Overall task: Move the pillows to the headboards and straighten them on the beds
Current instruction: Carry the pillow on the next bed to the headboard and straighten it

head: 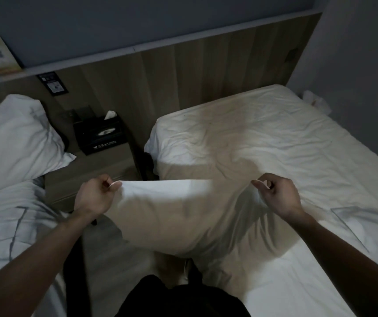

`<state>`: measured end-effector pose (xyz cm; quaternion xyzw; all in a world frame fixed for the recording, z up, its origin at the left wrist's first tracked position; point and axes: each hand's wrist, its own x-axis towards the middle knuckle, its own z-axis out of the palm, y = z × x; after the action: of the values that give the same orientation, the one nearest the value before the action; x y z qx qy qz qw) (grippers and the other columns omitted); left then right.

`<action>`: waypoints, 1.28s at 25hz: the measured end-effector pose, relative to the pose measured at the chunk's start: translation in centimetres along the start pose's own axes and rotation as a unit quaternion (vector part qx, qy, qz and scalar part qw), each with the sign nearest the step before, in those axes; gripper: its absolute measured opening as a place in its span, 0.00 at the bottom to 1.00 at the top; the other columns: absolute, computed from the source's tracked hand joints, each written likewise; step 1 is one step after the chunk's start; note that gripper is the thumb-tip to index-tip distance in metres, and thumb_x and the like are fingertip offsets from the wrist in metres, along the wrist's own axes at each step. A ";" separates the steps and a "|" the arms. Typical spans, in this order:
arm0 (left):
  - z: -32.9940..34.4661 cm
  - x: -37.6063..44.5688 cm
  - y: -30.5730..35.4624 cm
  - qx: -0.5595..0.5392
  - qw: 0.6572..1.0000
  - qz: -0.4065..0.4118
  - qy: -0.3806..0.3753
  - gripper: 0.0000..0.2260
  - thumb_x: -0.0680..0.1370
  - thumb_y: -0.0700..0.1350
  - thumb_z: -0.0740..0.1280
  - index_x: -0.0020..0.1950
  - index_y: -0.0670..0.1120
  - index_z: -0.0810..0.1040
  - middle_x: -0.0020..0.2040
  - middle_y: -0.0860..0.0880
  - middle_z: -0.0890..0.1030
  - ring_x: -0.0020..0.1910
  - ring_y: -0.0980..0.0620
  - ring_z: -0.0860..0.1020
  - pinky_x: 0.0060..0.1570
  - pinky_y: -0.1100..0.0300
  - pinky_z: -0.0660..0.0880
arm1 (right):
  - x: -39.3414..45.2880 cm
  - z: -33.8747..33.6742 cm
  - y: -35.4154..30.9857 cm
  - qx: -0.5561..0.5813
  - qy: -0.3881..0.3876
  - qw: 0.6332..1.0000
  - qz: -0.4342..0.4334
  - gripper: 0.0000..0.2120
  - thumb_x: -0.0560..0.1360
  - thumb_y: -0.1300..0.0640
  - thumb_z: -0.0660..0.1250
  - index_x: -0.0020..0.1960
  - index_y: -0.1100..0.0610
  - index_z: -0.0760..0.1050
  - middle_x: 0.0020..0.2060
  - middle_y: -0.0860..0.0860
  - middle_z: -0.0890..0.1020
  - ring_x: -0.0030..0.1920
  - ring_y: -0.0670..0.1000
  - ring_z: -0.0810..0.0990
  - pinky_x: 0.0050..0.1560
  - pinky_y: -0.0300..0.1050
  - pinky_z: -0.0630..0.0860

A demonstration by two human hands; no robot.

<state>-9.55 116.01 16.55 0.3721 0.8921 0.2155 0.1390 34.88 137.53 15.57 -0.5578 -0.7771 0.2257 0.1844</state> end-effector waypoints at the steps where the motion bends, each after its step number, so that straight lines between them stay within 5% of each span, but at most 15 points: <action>1: 0.2 1.3 0.4 -0.004 1.000 -0.007 0.003 0.14 0.77 0.56 0.72 0.36 0.50 0.77 0.33 0.48 0.82 0.40 0.41 0.82 0.43 0.51 0.78 | 1.7 0.2 -0.4 0.001 -0.002 1.000 -0.005 0.10 0.78 0.45 0.73 0.44 0.50 0.82 0.29 0.46 0.75 0.32 0.54 0.77 0.34 0.46 0.69; 5: 0.2 7.1 2.2 -0.025 0.999 -0.021 0.016 0.14 0.77 0.57 0.71 0.37 0.50 0.76 0.33 0.50 0.82 0.40 0.41 0.81 0.44 0.50 0.79 | 7.8 1.1 -2.6 0.021 0.023 0.999 -0.010 0.09 0.78 0.47 0.73 0.44 0.51 0.82 0.29 0.47 0.74 0.33 0.56 0.77 0.38 0.51 0.75; 13: -3.4 21.7 6.9 -0.117 0.992 0.030 0.047 0.15 0.79 0.54 0.70 0.38 0.47 0.75 0.39 0.47 0.84 0.46 0.43 0.82 0.51 0.52 0.77 | 24.5 0.4 -9.1 0.019 0.108 0.992 -0.059 0.13 0.80 0.45 0.69 0.50 0.56 0.82 0.32 0.52 0.79 0.40 0.60 0.81 0.40 0.49 0.72; 18: -5.8 28.5 12.3 -0.155 0.978 0.134 0.047 0.14 0.79 0.52 0.70 0.40 0.44 0.75 0.36 0.46 0.81 0.37 0.51 0.77 0.42 0.55 0.74 | 34.0 -0.6 -11.4 0.024 0.213 0.975 -0.051 0.18 0.82 0.44 0.65 0.47 0.59 0.80 0.45 0.60 0.81 0.49 0.64 0.80 0.47 0.53 0.74; 21: -3.6 29.8 14.1 -0.184 0.969 0.161 0.022 0.14 0.79 0.51 0.71 0.39 0.45 0.74 0.32 0.51 0.76 0.33 0.55 0.73 0.37 0.61 0.71 | 36.0 1.4 -9.9 0.021 0.258 0.964 -0.069 0.16 0.84 0.50 0.63 0.43 0.60 0.76 0.44 0.62 0.79 0.50 0.63 0.76 0.46 0.54 0.72; 24: 2.9 29.7 12.2 -0.136 0.972 0.148 -0.119 0.13 0.79 0.49 0.71 0.37 0.47 0.74 0.33 0.52 0.74 0.33 0.55 0.73 0.37 0.57 0.72 | 35.4 7.3 -4.4 -0.043 0.194 0.980 0.012 0.11 0.84 0.56 0.63 0.47 0.61 0.78 0.46 0.65 0.79 0.50 0.66 0.78 0.46 0.57 0.76; 27: 9.7 28.7 7.4 -0.057 0.958 0.143 -0.243 0.16 0.76 0.47 0.74 0.34 0.49 0.71 0.32 0.54 0.73 0.34 0.55 0.72 0.39 0.55 0.72 | 31.8 13.9 1.5 -0.138 -0.013 0.980 0.143 0.07 0.78 0.64 0.67 0.48 0.60 0.84 0.47 0.67 0.81 0.51 0.69 0.82 0.49 0.58 0.80; 30: 13.8 27.8 4.3 0.041 0.929 0.132 -0.343 0.18 0.76 0.53 0.74 0.33 0.53 0.67 0.33 0.56 0.71 0.40 0.53 0.74 0.41 0.59 0.67 | 29.7 20.1 2.9 -0.134 -0.133 0.977 0.102 0.05 0.74 0.64 0.70 0.44 0.58 0.84 0.44 0.63 0.82 0.45 0.68 0.84 0.47 0.57 0.81; 32: 15.0 27.5 3.4 0.050 0.915 0.108 -0.386 0.14 0.75 0.57 0.74 0.37 0.52 0.73 0.36 0.56 0.75 0.42 0.55 0.76 0.42 0.62 0.68 | 30.7 22.9 0.5 -0.083 -0.165 0.978 0.098 0.04 0.75 0.61 0.73 0.49 0.54 0.84 0.51 0.58 0.83 0.51 0.63 0.85 0.53 0.54 0.82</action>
<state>-20.25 142.27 2.76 0.5272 0.7329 0.0236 0.4293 13.45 163.53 -2.61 -0.6000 -0.7542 0.2663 -0.0162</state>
